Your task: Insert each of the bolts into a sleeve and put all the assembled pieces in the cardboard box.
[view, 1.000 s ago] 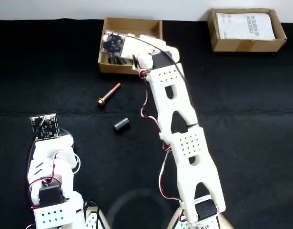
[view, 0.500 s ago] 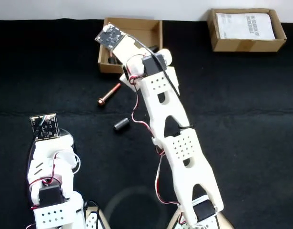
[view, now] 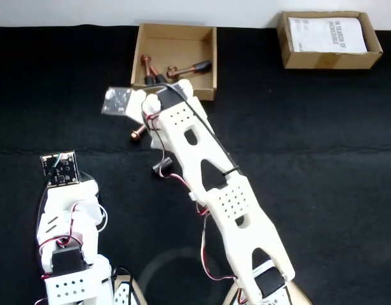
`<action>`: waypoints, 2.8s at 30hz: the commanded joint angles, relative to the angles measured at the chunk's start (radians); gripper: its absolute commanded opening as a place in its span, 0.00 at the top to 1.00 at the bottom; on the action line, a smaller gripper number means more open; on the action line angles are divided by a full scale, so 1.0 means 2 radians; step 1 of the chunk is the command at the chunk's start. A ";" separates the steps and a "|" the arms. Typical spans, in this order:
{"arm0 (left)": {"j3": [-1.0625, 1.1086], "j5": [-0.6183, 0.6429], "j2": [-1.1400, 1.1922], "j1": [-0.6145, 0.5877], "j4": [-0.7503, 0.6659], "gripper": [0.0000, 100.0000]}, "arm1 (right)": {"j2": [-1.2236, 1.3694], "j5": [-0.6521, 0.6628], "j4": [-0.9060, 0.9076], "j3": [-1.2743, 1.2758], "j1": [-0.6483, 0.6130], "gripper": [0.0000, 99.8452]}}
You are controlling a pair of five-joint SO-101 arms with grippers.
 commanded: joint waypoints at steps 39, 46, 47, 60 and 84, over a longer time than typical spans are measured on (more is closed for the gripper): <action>0.009 -0.003 -0.005 -0.006 0.002 0.98 | -0.157 0.195 -0.121 0.335 -0.053 0.82; 0.009 -0.003 -0.005 -0.006 0.008 0.98 | -0.094 0.190 -0.142 0.285 -0.058 0.83; 0.009 -0.003 -0.005 -0.006 0.008 0.98 | -0.085 0.190 -0.142 0.276 -0.058 0.85; 0.009 -0.002 -0.004 -0.003 0.008 0.98 | -0.076 0.115 -0.056 0.069 -0.031 0.99; 0.009 0.130 -0.001 0.115 0.038 0.98 | -0.511 -0.137 0.008 0.181 0.049 0.99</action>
